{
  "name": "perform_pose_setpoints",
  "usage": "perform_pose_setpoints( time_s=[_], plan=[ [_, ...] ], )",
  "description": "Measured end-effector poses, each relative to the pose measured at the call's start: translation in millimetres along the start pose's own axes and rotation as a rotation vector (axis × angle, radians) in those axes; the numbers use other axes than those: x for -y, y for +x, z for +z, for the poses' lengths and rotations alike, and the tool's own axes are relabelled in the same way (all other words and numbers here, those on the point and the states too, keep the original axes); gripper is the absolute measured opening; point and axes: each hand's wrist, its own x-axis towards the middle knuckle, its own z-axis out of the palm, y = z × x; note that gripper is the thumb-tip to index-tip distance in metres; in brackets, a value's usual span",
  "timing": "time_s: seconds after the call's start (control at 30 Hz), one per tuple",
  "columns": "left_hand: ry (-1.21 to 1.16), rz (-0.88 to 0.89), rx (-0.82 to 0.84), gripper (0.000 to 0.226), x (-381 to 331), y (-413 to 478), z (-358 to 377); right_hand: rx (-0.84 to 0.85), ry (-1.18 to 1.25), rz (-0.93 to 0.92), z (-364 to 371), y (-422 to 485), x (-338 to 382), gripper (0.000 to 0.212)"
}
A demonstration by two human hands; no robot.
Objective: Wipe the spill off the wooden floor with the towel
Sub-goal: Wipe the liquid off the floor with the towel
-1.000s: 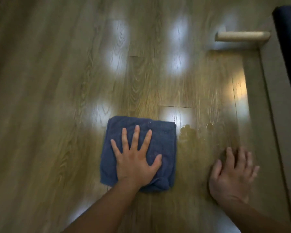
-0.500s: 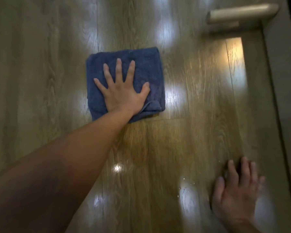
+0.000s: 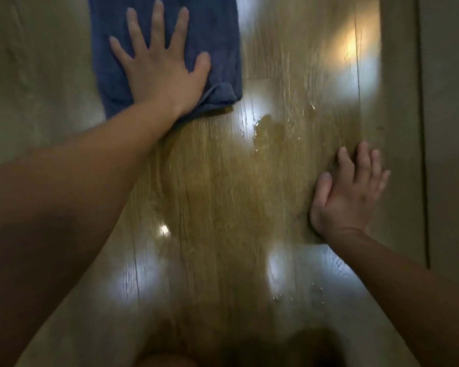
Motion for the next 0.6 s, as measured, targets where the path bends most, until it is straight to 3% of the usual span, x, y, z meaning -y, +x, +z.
perform_pose_setpoints(
  time_s=[0.27,0.37,0.47,0.6],
  plan=[
    [0.023,0.079,0.112,0.075,-6,-238,20,0.056,-0.043,0.027,-3,-4,0,0.058],
    [-0.006,0.008,0.132,0.078,-16,-222,20,0.053,-0.074,-0.035,-10,4,-3,0.05],
    [0.012,0.049,0.128,0.081,-21,-172,18,0.069,-0.148,-0.2,-31,70,-23,0.044],
    [0.022,0.035,0.101,0.085,-39,-75,6,0.102,-0.022,-0.24,-20,156,-41,0.049]
  ],
)
